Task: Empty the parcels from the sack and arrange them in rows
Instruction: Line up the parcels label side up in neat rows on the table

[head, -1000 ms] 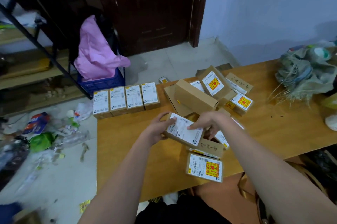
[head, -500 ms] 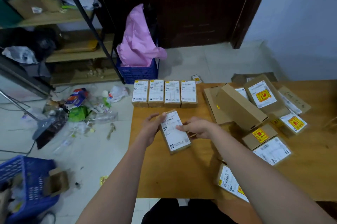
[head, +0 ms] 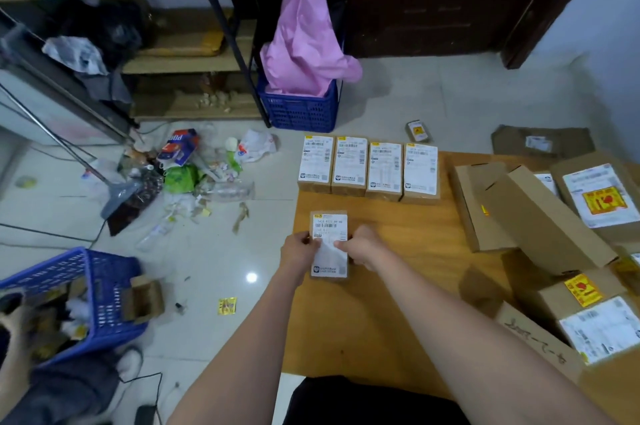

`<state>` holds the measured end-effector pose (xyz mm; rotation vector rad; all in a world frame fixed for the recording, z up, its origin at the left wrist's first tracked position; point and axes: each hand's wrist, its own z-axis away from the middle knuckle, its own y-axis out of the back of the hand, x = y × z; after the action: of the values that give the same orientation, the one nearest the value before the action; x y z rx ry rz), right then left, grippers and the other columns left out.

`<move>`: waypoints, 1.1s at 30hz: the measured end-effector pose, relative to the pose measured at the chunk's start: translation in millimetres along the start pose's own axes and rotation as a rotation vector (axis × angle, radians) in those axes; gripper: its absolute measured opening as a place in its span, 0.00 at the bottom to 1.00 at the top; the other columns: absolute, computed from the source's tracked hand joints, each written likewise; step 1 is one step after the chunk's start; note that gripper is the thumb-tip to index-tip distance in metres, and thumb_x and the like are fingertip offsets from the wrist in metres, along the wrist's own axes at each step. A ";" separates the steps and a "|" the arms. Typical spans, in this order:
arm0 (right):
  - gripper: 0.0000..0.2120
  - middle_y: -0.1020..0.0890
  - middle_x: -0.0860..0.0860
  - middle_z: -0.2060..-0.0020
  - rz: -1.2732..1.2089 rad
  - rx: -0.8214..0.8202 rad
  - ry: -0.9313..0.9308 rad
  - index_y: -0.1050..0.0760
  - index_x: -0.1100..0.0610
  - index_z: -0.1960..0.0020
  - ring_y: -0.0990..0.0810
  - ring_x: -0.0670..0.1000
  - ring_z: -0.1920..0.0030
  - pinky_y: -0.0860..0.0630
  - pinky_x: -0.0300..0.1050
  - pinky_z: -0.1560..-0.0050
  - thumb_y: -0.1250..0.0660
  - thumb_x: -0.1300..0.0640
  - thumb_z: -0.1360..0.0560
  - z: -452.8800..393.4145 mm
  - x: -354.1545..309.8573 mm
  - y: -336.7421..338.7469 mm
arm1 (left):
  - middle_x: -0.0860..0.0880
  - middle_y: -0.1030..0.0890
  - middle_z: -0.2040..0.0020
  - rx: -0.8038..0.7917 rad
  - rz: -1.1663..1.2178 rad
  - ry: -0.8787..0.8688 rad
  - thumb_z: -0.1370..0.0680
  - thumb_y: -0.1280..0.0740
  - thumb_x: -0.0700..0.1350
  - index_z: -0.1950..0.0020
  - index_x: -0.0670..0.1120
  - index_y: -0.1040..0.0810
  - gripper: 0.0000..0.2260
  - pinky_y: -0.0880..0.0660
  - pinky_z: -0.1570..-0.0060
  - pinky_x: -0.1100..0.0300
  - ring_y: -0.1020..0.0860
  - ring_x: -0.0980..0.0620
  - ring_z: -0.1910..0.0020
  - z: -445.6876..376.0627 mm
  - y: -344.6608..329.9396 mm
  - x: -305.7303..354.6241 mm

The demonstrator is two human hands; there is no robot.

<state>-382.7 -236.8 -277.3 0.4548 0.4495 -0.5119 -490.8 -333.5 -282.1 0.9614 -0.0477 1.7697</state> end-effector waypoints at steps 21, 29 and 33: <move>0.09 0.17 0.56 0.47 0.130 0.083 0.060 0.21 0.62 0.47 0.20 0.53 0.54 0.36 0.38 0.72 0.31 0.57 0.22 -61.5 -47.3 -28.0 | 0.44 0.20 0.38 0.037 -0.090 -0.016 0.20 0.35 0.43 0.32 0.44 0.25 0.16 0.20 0.54 0.55 0.19 0.45 0.45 -65.0 38.9 17.9; 0.09 0.17 0.56 0.48 0.095 0.102 0.039 0.22 0.63 0.48 0.20 0.53 0.55 0.35 0.39 0.72 0.31 0.56 0.23 -67.7 -47.4 -29.4 | 0.44 0.20 0.37 0.019 -0.070 -0.016 0.19 0.35 0.43 0.32 0.44 0.25 0.16 0.21 0.60 0.60 0.19 0.45 0.45 -66.0 39.3 23.9; 0.11 0.17 0.56 0.48 0.100 0.105 0.033 0.22 0.63 0.46 0.19 0.54 0.52 0.35 0.39 0.72 0.31 0.56 0.23 -68.1 -46.3 -28.3 | 0.45 0.21 0.36 0.010 -0.047 -0.004 0.19 0.36 0.44 0.31 0.44 0.27 0.16 0.20 0.54 0.54 0.19 0.44 0.44 -65.9 38.2 24.4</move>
<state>-454.2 -207.2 -317.0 0.5843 0.4309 -0.4331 -562.3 -300.5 -296.0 0.9658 -0.0181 1.7268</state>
